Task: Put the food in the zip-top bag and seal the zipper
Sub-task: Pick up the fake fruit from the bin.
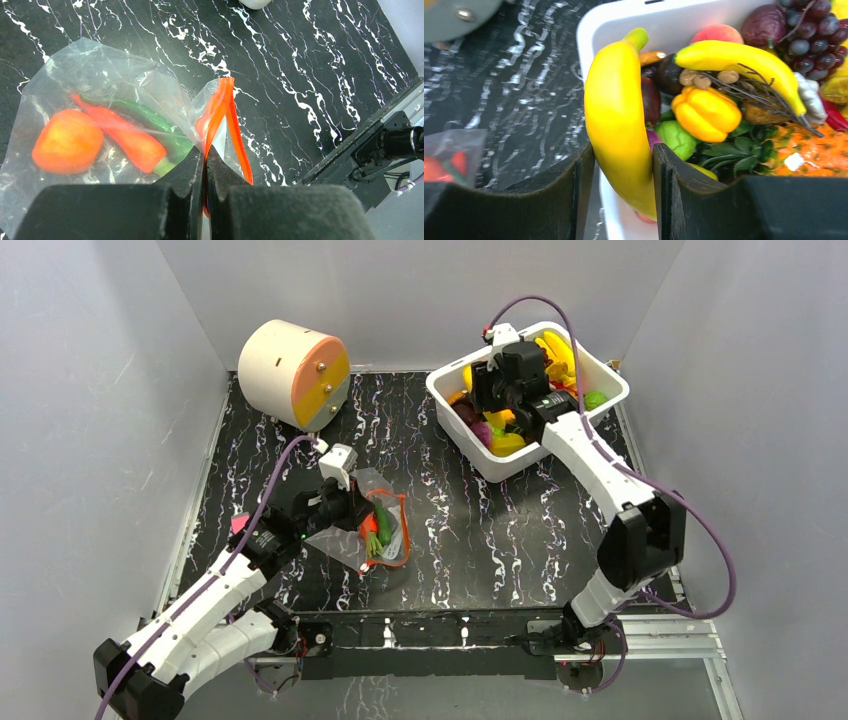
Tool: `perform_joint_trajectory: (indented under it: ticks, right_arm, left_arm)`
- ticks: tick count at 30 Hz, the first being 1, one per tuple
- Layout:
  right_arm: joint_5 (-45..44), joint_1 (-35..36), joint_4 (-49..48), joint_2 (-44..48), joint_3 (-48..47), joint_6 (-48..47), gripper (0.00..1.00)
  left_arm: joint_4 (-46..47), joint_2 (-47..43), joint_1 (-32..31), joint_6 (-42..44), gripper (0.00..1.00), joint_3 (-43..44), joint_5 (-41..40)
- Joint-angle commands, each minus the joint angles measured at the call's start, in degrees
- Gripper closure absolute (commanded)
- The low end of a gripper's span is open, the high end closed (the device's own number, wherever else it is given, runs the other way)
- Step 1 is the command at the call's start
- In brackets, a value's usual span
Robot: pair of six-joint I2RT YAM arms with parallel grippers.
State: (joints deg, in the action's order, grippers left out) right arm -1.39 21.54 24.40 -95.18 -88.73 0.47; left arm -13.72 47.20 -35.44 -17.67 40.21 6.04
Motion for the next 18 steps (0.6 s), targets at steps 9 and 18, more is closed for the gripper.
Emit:
perform_joint_trajectory:
  ticks: [9,18]
  right_arm:
    - [14.2,2.1,-16.1,19.1,15.2,13.5,0.75]
    - [21.1,3.0,-16.9,26.0,22.6,20.0,0.75]
  left_arm:
    - [2.4,1.1,-0.2,-4.8,1.0,2.2,-0.3]
    - [3.0,1.6,-0.2,-5.6,1.0,3.4,-2.6]
